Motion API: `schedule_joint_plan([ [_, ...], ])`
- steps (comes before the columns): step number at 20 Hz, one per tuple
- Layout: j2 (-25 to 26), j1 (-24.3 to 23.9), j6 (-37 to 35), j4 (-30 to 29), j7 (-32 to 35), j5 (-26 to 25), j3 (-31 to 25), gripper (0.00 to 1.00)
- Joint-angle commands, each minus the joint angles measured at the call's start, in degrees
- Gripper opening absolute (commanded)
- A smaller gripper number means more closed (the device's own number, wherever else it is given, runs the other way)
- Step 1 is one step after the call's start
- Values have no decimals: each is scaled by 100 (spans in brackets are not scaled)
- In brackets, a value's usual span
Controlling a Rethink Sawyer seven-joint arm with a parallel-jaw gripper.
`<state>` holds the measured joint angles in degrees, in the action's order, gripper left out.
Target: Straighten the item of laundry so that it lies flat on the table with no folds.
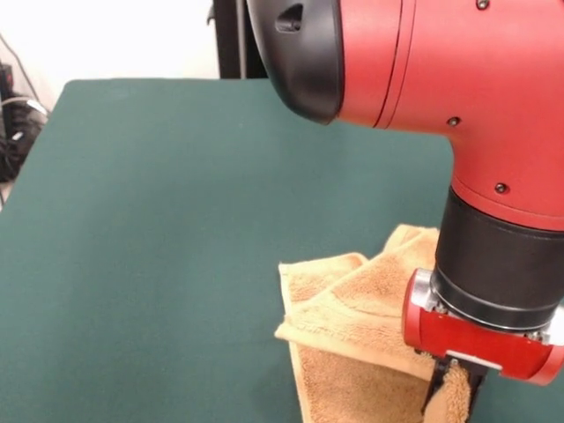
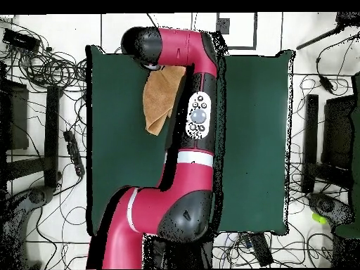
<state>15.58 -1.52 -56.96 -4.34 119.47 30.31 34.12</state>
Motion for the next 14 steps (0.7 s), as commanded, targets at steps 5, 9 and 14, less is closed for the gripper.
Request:
schedule_joint_plan([
  [5,81,46,-283,-229,695,620,404,100],
  [9,74,40,-290,-246,630,664,477,100],
  [14,-69,49,-445,-280,540,841,483,100],
])
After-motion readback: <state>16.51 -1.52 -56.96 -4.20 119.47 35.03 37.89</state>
